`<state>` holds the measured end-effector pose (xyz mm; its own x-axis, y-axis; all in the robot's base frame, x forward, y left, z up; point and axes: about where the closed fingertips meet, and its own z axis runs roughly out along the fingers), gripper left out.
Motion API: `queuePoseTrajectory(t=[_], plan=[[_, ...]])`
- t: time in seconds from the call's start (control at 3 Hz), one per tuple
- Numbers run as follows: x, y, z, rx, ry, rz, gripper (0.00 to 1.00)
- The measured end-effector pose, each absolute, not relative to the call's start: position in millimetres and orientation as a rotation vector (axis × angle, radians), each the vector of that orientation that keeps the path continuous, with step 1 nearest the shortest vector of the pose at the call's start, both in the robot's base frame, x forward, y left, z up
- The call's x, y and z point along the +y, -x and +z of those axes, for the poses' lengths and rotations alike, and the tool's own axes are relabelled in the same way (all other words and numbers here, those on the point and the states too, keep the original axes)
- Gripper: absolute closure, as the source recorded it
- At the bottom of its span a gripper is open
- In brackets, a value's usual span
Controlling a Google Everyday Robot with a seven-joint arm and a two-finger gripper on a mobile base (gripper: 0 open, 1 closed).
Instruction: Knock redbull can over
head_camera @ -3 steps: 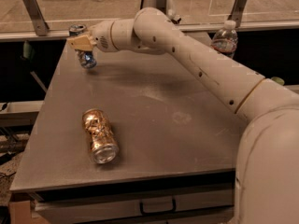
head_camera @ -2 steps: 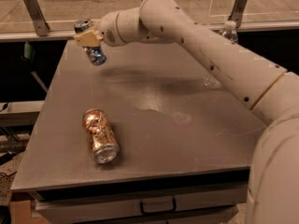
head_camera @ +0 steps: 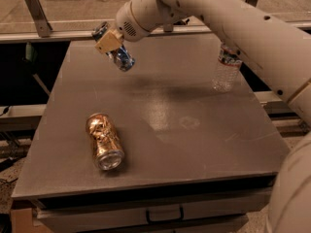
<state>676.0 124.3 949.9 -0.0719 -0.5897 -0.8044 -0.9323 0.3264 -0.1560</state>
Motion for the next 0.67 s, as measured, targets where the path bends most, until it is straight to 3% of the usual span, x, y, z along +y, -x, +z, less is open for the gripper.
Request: queuePoseTrajectory(t=[0.67], plan=[[117, -652, 926, 1.915, 1.611, 0.362, 1.00]])
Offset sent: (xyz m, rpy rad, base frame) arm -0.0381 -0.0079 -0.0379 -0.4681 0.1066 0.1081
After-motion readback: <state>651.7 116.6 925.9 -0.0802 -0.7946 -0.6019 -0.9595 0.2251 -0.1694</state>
